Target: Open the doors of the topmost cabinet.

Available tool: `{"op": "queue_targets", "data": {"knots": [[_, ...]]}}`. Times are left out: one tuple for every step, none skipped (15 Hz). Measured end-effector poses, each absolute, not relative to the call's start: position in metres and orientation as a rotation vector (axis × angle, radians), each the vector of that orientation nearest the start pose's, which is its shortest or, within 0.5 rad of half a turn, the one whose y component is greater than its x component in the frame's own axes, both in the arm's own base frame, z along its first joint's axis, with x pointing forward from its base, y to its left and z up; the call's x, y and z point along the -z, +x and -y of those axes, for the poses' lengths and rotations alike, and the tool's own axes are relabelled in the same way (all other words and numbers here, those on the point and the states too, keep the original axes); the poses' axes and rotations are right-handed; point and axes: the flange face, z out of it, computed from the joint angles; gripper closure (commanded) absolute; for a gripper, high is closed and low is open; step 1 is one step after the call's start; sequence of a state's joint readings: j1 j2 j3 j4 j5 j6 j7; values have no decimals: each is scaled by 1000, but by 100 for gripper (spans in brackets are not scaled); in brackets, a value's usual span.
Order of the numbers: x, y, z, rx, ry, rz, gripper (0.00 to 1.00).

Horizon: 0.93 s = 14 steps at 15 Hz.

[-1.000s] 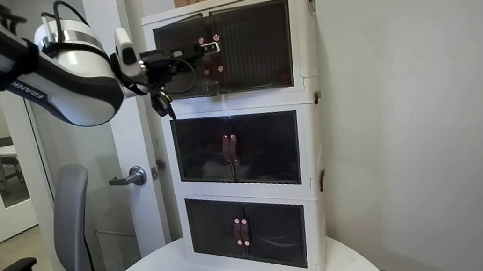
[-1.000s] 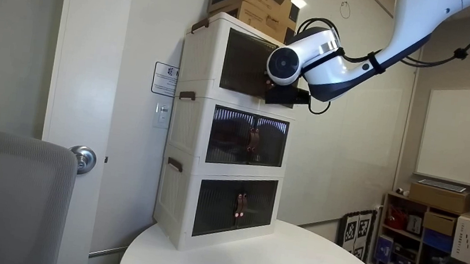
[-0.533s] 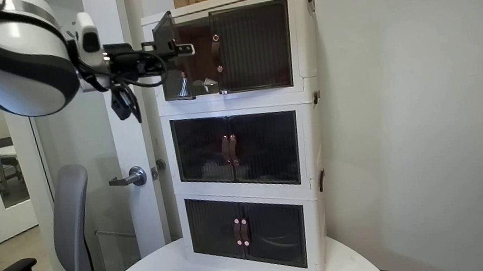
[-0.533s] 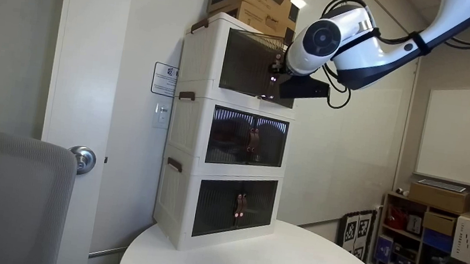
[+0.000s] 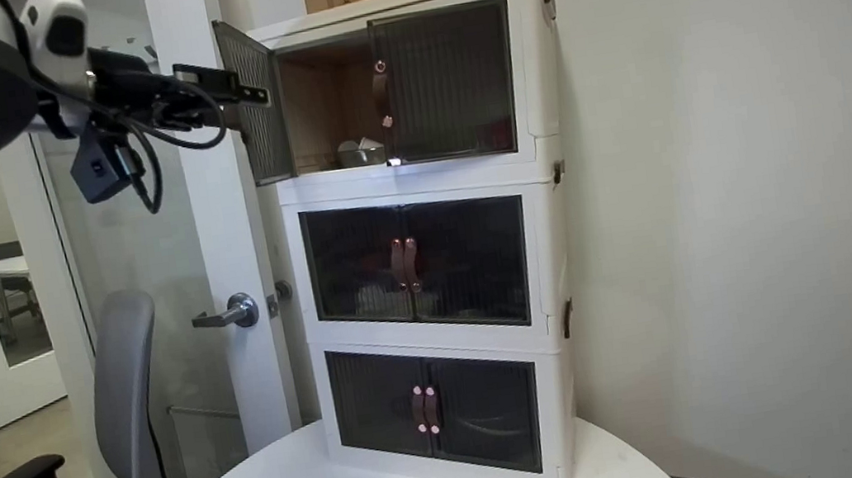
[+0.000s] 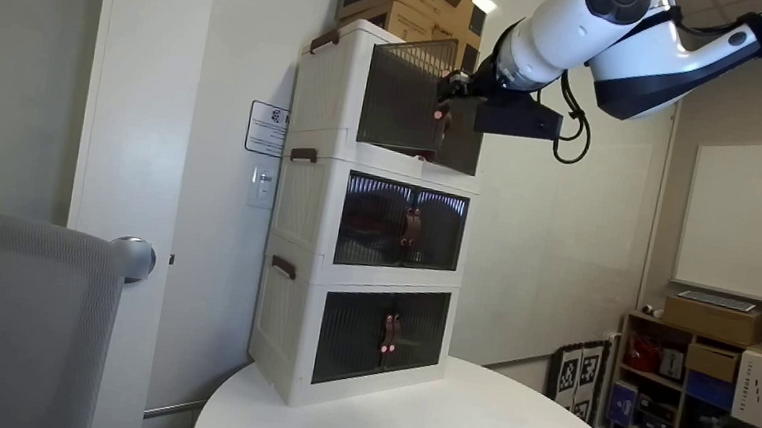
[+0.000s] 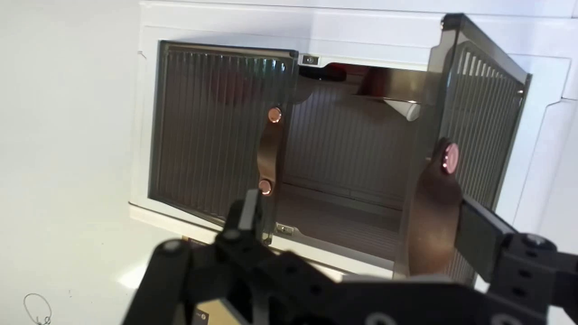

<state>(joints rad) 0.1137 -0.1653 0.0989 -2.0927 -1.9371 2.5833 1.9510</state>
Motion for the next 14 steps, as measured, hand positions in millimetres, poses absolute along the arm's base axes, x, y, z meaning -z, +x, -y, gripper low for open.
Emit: {"op": "queue_targets", "data": {"knots": [[-547, 528, -133, 2255, -2567, -255, 0], [-545, 529, -131, 2252, -2555, -282, 0], [-541, 528, -129, 2243, -2550, -308, 0], [-537, 528, -127, 2245, -2530, -342, 0], [-533, 528, -126, 2258, -2494, -377, 0], [-532, 529, -126, 2282, -2441, -409, 0], [-531, 529, -127, 2305, -2385, -432, 0], [-529, 527, -131, 2269, -2372, -426, 0], [-526, 524, -137, 2200, -2387, -387, 0], [-524, 520, -141, 2121, -2402, -347, 0], [-524, 516, -142, 2043, -2411, -311, 0], [-526, 512, -142, 1966, -2417, -277, 0], [-529, 508, -140, 1894, -2418, -243, 0], [-533, 504, -136, 1825, -2418, -205, 0]]}}
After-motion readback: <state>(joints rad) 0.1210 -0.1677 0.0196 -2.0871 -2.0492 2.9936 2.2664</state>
